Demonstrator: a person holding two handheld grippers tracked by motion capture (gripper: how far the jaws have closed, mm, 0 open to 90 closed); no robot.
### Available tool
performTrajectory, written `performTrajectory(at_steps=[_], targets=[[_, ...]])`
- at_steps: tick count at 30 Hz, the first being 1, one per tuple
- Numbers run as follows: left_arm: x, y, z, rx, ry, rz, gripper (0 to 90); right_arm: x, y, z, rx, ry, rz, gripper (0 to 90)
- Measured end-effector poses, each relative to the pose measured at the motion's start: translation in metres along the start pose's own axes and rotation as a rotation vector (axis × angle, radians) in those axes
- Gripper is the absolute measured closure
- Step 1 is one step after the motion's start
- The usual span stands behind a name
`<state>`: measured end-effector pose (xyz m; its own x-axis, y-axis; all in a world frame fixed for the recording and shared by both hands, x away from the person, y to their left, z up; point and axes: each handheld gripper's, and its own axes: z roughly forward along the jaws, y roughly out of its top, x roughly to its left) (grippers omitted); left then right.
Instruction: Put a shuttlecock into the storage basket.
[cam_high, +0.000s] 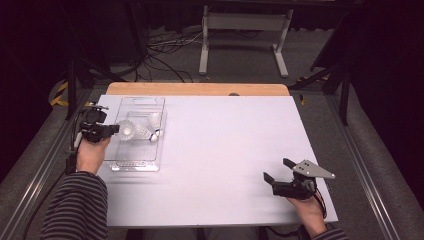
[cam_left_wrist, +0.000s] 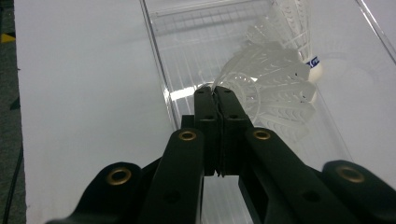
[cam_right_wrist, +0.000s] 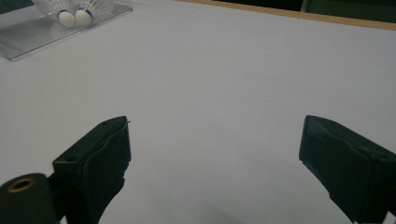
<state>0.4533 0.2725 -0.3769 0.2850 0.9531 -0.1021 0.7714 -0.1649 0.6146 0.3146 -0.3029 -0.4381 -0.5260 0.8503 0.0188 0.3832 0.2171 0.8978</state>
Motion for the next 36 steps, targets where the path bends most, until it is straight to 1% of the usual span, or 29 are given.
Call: performTrajectory(at_steps=[2, 3, 6, 11, 12, 13, 18, 21, 23, 24, 26, 29, 31, 32, 34, 35, 36], targets=[[-0.001, 0.001, 0.0, 0.007, -0.006, 0.001, 88.8, 0.0, 0.0, 0.0, 0.001, 0.001, 0.0, 9.7], [-0.002, 0.001, 0.001, -0.001, -0.005, 0.0, 88.6, 0.0, 0.0, 0.0, 0.0, 0.0, 0.0, 9.7], [-0.003, 0.001, 0.0, -0.007, -0.013, 0.011, 84.6, 0.0, 0.0, 0.0, 0.002, -0.001, 0.0, 9.4], [-0.007, 0.0, -0.002, -0.023, -0.022, 0.017, 66.9, 0.0, 0.0, 0.0, 0.004, -0.007, 0.002, 9.4], [-0.007, 0.001, -0.003, -0.027, -0.024, 0.023, 63.6, 0.0, 0.0, 0.0, 0.005, -0.01, 0.003, 9.4], [-0.007, 0.0, -0.003, -0.033, -0.028, 0.016, 60.8, 0.0, 0.0, 0.001, 0.004, -0.009, 0.004, 9.4], [-0.01, 0.001, -0.002, -0.033, -0.032, 0.023, 50.4, 0.0, 0.0, 0.001, 0.007, -0.011, 0.0, 9.4], [-0.011, 0.001, -0.001, -0.033, -0.042, 0.025, 44.7, 0.0, 0.0, 0.0, 0.003, -0.007, 0.005, 9.0], [-0.012, 0.001, -0.001, -0.024, -0.043, 0.037, 42.3, 0.0, 0.0, 0.0, 0.0, -0.007, 0.005, 9.0], [-0.013, 0.001, -0.001, -0.023, -0.038, 0.035, 41.9, 0.0, 0.0, 0.0, 0.0, -0.008, 0.005, 9.0], [-0.014, 0.0, -0.002, -0.029, -0.038, 0.028, 40.7, 0.0, 0.0, 0.0, -0.002, -0.008, 0.007, 9.0], [-0.015, 0.0, -0.004, -0.04, -0.035, 0.033, 38.3, 0.0, 0.0, 0.0, -0.005, -0.009, 0.006, 9.0], [-0.016, 0.0, -0.006, -0.044, -0.036, 0.03, 37.1, 0.0, 0.0, 0.0, -0.004, -0.009, 0.005, 9.0], [-0.017, 0.0, -0.006, -0.051, -0.03, 0.034, 36.5, 0.0, 0.0, 0.0, -0.004, -0.009, 0.005, 9.0], [-0.018, 0.0, -0.007, -0.049, -0.032, 0.038, 35.5, 0.0, 0.0, 0.0, -0.006, -0.01, 0.004, 9.0], [-0.019, -0.001, -0.007, -0.054, -0.024, 0.04, 35.1, 0.0, 0.0, 0.0, -0.005, -0.011, 0.004, 9.0], [-0.019, -0.001, -0.008, -0.052, -0.027, 0.042, 34.4, 0.0, 0.0, 0.0, -0.005, -0.011, 0.004, 9.0]])
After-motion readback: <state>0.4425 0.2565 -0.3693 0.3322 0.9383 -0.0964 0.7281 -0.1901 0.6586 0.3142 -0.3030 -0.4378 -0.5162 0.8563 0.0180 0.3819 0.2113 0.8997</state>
